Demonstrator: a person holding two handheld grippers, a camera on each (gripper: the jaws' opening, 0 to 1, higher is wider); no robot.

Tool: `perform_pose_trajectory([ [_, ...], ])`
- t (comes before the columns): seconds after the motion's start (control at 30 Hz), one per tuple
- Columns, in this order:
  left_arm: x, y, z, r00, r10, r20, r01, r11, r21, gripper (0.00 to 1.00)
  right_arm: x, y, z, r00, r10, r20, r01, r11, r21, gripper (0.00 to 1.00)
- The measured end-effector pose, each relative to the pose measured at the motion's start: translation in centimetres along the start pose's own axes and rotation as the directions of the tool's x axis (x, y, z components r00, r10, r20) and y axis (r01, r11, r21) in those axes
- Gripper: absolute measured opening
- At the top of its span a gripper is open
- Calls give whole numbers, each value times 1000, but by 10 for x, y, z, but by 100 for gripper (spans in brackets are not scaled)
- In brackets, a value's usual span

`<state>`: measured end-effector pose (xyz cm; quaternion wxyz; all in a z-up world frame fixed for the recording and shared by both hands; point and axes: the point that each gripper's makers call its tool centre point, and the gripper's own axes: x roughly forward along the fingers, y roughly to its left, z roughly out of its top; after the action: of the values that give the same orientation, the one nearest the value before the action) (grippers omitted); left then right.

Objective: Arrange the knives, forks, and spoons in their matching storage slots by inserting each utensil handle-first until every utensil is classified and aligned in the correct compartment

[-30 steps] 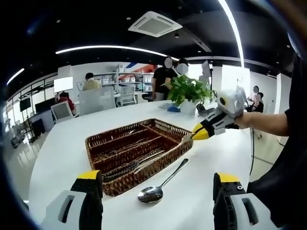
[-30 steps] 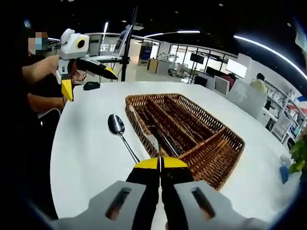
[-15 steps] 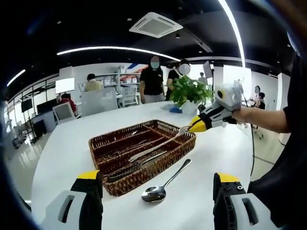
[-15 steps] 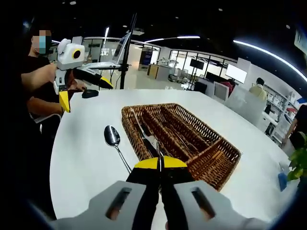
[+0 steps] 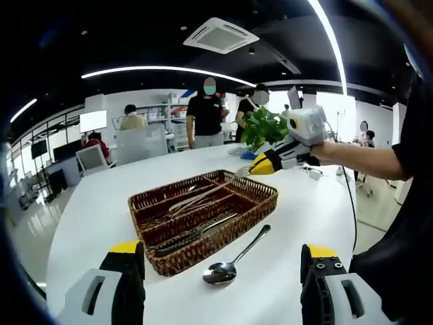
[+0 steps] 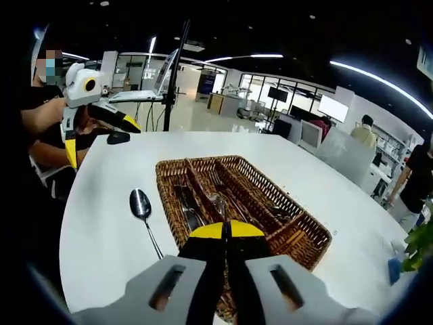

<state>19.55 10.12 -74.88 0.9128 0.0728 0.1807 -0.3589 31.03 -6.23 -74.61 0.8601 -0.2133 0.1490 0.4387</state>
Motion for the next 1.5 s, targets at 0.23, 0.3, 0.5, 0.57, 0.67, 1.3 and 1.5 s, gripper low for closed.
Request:
perform_pose_trajectory([
  [0.23,0,2,-2,1000,-5,-10,5,1000,-10,100,14,-11,1,1000,4,-6,-4,1000,18,0],
  [0.3,1,3,-2,1000,-5,-13,5,1000,-16,100,18,-13,1,1000,7,-10,-7,1000,26,0],
  [0.5,3,4,-1,1000,-9,-12,9,1000,-17,100,31,-21,-3,999,13,-34,-12,999,42,0],
  [0.57,3,3,0,1000,-9,-13,9,1000,-17,100,35,-21,-4,999,16,-42,-14,999,44,0],
  [0.67,3,4,-2,1000,-9,-14,9,1000,-18,100,41,-21,-4,999,17,-50,-14,998,64,0],
  [1.3,-1,9,-10,1000,6,-20,-6,999,-33,100,73,-20,-13,991,90,-98,-78,990,114,0],
  [1.5,1,11,-11,1000,5,-24,-6,999,-34,100,79,-20,-18,987,114,-112,-93,980,178,0],
])
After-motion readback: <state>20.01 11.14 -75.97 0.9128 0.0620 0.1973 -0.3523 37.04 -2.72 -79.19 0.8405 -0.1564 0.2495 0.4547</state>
